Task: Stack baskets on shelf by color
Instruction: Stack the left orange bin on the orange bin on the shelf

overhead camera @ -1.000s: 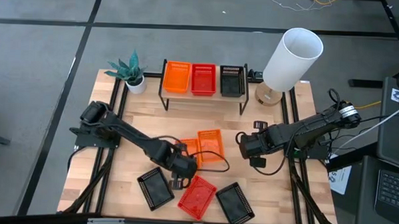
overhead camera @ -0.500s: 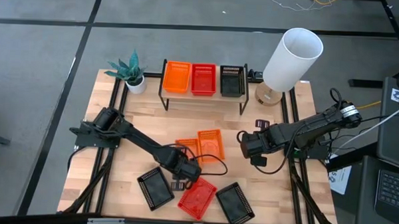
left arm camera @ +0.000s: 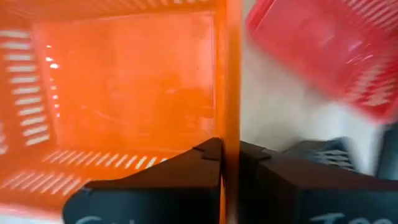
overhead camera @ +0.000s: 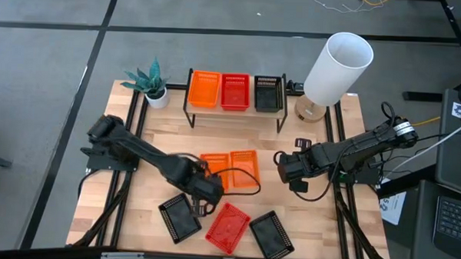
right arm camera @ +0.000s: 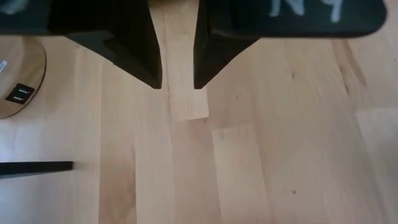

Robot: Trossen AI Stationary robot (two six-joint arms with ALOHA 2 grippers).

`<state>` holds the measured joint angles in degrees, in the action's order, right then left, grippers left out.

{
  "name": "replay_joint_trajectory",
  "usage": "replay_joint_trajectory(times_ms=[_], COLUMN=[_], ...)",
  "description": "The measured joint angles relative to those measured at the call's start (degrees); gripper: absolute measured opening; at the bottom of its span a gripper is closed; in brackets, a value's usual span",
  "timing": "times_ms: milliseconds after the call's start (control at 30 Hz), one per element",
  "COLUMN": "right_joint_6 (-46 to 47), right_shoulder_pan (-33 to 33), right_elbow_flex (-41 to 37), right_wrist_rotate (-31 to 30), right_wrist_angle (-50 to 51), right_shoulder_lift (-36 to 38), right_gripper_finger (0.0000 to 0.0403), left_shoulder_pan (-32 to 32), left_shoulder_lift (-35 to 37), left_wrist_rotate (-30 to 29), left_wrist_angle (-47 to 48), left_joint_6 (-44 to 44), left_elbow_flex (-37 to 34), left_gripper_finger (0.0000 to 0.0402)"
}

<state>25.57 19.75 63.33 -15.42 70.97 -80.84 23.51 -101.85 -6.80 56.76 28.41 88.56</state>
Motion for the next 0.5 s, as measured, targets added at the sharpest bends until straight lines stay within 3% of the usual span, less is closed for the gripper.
replay_joint_trajectory(times_ms=[300, 500], right_joint_6=[2.7, 2.7], right_shoulder_pan=[0.0, 0.0], right_elbow_flex=[0.0, 0.0], right_wrist_rotate=[0.0, -0.1], right_wrist_angle=[-0.7, -1.2], right_shoulder_lift=[-0.1, -0.1], right_gripper_finger=[0.0091, 0.0091], left_shoulder_pan=[-1.0, -12.0], left_shoulder_lift=[11.3, 17.3], left_wrist_rotate=[-16.7, -19.2], left_wrist_angle=[11.3, 17.7], left_joint_6=[-7.0, -18.0], left_elbow_flex=[13.3, 14.5], left_gripper_finger=[0.0, 0.0])
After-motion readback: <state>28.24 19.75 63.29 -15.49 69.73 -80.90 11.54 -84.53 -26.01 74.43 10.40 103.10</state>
